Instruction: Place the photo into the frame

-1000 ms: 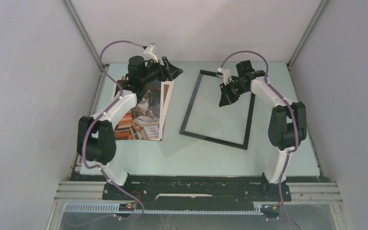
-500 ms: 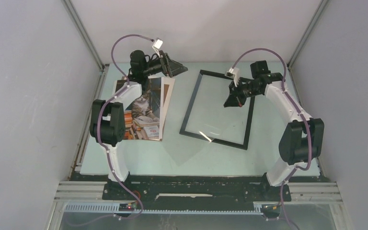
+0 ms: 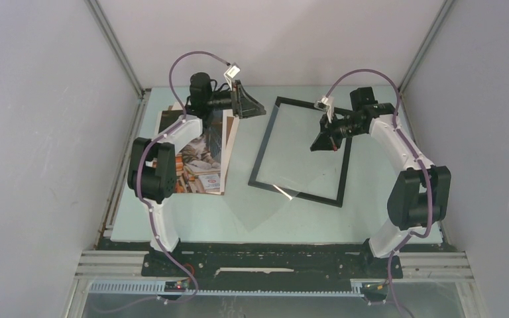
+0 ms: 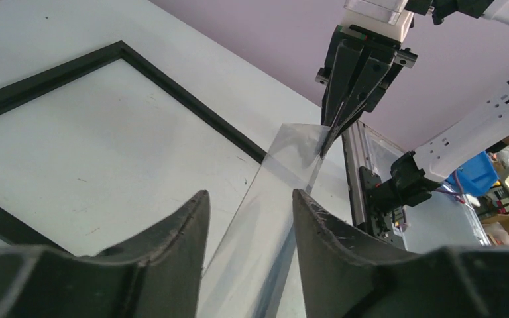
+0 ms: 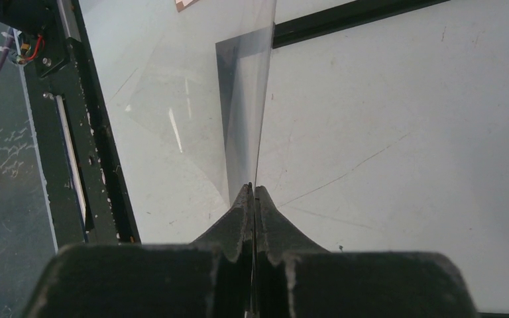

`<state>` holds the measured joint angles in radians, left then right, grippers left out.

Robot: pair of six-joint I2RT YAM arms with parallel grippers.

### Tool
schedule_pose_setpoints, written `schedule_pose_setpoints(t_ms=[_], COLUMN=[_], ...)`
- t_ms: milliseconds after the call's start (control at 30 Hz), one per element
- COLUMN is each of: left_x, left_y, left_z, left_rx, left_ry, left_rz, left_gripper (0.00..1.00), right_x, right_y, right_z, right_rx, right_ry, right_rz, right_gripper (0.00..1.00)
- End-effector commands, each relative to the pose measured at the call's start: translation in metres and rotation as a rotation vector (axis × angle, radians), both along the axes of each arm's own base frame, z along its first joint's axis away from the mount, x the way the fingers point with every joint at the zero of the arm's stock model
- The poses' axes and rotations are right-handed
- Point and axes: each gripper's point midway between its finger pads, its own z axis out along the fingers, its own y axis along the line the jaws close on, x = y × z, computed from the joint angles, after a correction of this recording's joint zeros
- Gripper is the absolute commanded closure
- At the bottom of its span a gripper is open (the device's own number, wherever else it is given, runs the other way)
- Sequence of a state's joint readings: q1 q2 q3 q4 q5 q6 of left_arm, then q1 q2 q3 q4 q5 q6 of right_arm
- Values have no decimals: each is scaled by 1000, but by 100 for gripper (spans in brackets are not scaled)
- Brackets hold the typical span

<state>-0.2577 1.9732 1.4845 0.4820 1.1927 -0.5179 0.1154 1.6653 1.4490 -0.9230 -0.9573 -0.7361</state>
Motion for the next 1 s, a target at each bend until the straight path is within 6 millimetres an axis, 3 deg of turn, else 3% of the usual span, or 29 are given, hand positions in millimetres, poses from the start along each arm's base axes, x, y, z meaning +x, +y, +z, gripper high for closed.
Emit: schedule_pose_setpoints(t_ms=[0,167,300,367,467,567,633,667,833,967], left_x=[-7,-7,-7,-6,-4,-4,-2,0,6,-2], left_y=[8,10,11,11,14,19,26,30,51,59], left_z=[-4,-3,8,16,27,39,48,50,53,75], left_rx=[9,8,0,-8,-17,-24,-27,-21,42,8], left_ry=[-8,-4,-12,-26,-37,-50,-56,-51,18,38], left_rz=[-35,-34,-26,-8,48,119,193,236,447,522], left_gripper=[52,66,86,90,100,100,100,100,100,100], right_x=[0,7,21,29,41,51,68,75,115,114], right_y=[1,-2,-5,-7,-9,-11,-17,-23,-79,-111], right_z=[18,13,9,4,1,5,10,12,30,35], right_rx=[56,79,84,79,91,100,102,107,208,424], right_ry=[-70,-46,-25,-16,-4,-17,-27,-27,63,301], right_rz=[20,9,-41,-82,-164,-224,-324,-376,-758,-920], right_gripper=[100,100,93,82,44,34,18,3,0,0])
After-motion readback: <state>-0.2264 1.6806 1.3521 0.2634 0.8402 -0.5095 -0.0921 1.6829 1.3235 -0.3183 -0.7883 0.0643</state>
